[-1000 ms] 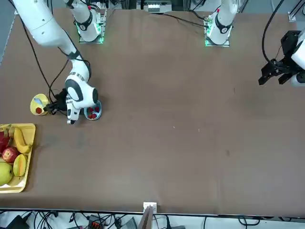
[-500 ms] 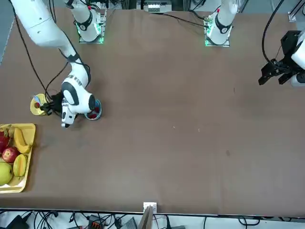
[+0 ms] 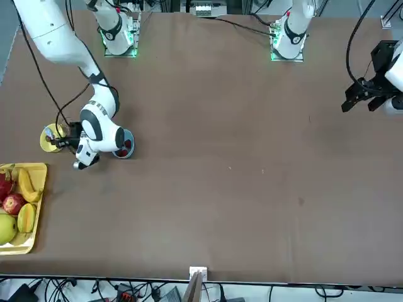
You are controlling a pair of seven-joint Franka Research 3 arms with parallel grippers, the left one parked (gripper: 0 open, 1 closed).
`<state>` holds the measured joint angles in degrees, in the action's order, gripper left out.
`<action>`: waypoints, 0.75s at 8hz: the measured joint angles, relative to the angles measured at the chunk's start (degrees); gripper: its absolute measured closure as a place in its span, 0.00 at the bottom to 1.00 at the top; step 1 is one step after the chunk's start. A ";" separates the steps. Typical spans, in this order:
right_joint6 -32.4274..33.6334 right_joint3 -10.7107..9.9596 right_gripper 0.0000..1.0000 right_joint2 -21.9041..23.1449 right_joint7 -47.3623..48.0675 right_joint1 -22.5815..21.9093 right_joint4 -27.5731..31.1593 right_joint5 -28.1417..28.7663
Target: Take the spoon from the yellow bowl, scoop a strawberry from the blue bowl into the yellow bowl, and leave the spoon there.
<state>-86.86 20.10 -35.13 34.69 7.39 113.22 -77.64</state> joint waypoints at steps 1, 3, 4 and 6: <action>-0.15 0.00 0.89 -0.57 4.43 0.00 0.00 0.00; -0.58 0.00 0.89 -1.91 14.73 0.00 0.00 0.00; -0.75 0.00 0.89 -2.89 19.01 0.00 0.00 -0.02; -0.76 -0.18 0.90 -4.14 22.93 0.03 -0.02 -0.09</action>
<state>-87.62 19.92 -39.27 57.62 7.43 113.19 -77.73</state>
